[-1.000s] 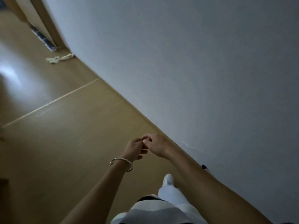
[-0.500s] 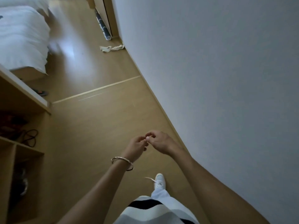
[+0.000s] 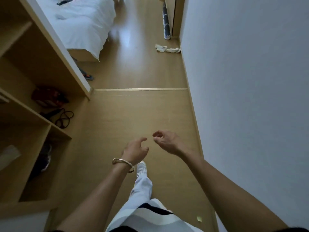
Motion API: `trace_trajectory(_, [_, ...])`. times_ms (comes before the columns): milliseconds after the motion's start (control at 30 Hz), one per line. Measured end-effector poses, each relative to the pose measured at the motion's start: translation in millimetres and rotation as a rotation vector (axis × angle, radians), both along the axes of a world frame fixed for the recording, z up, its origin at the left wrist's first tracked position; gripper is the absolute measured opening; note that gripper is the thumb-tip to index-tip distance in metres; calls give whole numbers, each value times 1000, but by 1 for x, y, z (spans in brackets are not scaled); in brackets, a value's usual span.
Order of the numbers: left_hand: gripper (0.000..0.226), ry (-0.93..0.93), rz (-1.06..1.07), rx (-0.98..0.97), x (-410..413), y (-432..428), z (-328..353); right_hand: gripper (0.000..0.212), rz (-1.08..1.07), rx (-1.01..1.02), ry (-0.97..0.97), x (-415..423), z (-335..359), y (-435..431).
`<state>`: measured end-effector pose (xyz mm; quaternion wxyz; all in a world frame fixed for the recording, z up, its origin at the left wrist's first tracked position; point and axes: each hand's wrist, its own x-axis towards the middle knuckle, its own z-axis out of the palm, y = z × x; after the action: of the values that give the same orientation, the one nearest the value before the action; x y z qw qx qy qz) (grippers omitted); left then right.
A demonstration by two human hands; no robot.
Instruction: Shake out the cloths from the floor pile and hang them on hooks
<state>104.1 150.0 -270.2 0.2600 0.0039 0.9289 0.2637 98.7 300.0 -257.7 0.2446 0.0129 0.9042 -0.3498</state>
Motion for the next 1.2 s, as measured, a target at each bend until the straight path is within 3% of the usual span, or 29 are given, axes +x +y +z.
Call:
trace_trajectory(267, [46,-22,-8,73,-177,2,-7,37,-3,111,-2,-165,12,3])
trace_trajectory(467, [47,109,-68,107,-305,4,31,36,-75,140,90,-280,45,-4])
trace_trajectory(667, [45,164,-26,163,-382,3,38,35,-52,102,140,-364,60,-26])
trace_trajectory(967, [39,147,-6,87,-498,6,34,31,26,79,153,-493,37,-20])
trace_trajectory(1200, [32,188,65,29,-648,43,50,29,136,25,189,-659,39,16])
